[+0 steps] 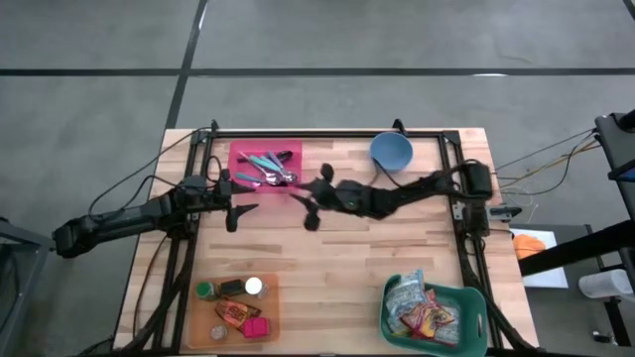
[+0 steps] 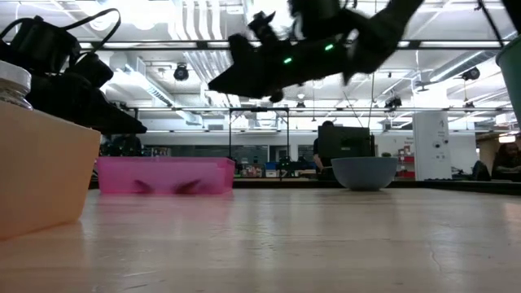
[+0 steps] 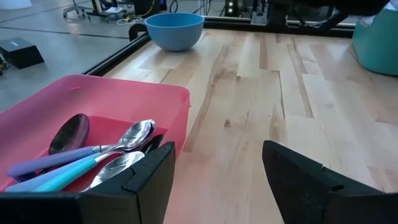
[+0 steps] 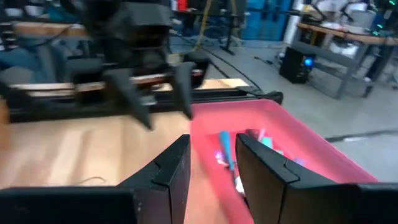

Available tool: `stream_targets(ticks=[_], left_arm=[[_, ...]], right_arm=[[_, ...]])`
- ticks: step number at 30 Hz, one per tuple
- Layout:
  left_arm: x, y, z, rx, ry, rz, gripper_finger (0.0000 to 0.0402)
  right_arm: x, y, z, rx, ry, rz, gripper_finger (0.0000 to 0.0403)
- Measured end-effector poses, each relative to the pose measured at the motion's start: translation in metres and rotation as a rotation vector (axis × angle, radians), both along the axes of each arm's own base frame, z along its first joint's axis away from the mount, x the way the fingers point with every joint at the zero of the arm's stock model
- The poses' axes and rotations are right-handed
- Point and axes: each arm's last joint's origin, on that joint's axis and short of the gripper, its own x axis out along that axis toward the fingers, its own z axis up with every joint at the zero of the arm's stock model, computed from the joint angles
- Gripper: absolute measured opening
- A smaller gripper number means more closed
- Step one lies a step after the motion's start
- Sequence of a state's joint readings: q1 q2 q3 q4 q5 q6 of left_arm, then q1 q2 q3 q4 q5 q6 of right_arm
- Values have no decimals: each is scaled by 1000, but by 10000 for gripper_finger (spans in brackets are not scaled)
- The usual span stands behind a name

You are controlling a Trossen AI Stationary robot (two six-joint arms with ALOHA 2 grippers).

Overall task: Pick & Place Food Item
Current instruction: Return to Home Position

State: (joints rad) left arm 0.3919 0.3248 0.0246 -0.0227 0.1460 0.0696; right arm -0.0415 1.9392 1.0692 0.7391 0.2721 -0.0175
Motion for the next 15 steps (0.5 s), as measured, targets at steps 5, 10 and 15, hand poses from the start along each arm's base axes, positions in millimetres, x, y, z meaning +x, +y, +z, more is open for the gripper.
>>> stream_targets(ticks=[5, 10, 15], left_arm=[[0, 0, 0, 0, 0, 0, 243], [0, 0, 0, 0, 0, 0, 243], [0, 0, 0, 0, 0, 0, 243]], right_arm=[[-35, 25, 7, -8, 39, 63, 125], [-59, 34, 22, 103, 144, 70, 125], [-76, 39, 31, 235, 288, 97, 125]])
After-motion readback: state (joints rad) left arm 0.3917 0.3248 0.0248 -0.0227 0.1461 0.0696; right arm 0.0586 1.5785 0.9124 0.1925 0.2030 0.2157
